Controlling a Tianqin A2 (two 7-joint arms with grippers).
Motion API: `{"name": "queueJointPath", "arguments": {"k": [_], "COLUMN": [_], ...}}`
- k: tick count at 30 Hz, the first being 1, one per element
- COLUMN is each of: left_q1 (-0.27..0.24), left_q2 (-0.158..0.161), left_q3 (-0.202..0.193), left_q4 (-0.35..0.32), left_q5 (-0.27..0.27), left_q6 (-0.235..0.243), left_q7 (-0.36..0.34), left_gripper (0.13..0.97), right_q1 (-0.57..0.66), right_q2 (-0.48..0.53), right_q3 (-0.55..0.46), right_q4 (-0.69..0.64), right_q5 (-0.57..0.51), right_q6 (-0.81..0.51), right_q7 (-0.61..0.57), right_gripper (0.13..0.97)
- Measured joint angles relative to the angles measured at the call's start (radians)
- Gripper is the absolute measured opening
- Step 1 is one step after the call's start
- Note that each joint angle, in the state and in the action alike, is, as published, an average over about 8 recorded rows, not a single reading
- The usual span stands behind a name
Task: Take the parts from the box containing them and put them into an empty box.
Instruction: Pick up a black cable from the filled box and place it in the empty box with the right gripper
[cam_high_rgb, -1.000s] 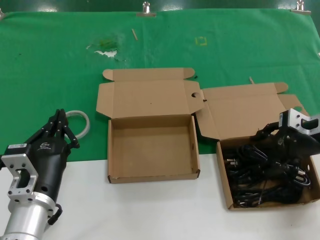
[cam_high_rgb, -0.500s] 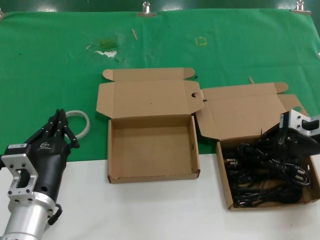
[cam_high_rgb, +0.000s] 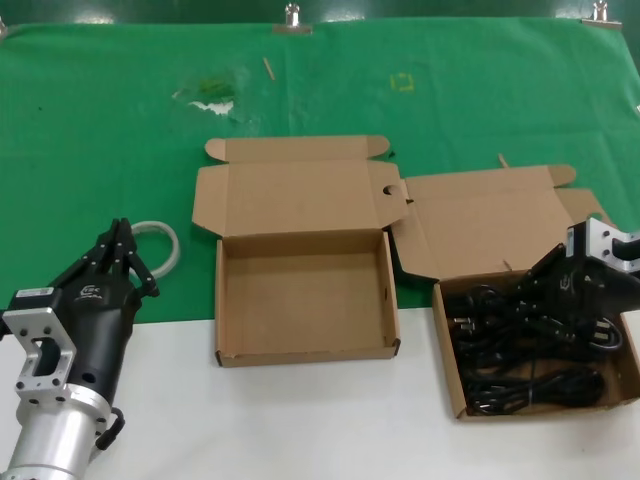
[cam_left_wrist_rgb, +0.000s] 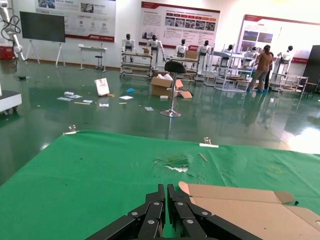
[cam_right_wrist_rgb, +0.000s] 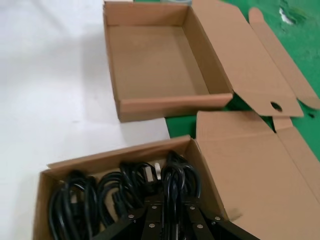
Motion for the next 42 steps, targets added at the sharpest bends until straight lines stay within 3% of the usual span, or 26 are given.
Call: {"name": "queueJointPath", "arguments": {"k": [12,24,30,42], "left_q1": [0.000,0.000,0.000,0.000], "left_q2": [0.000,0.000,0.000,0.000], "left_q3": [0.000,0.000,0.000,0.000], "left_q4": [0.000,0.000,0.000,0.000], "left_q5": [0.000,0.000,0.000,0.000], "left_q6": [0.000,0.000,0.000,0.000], "left_q7": [0.000,0.000,0.000,0.000], "left_gripper": [0.156,0.156,0.156,0.156], "right_q1": [0.004,0.028,0.046,0.137], "right_q2": [0.037,-0.057,-0.149,-0.354], "right_q3": [0.010,-0.006,-0.031,-0.081], "right_q4": [0.153,0.185,0.140,-0.077], "right_q5": [0.031,0.026,0.016,-0.001], "right_q6": [-0.068,-0.021,0.022,0.088], "right_q7": [0.053,0.065,0.033,-0.084], "right_gripper": [0.180,0.180,0.180,0.180]}}
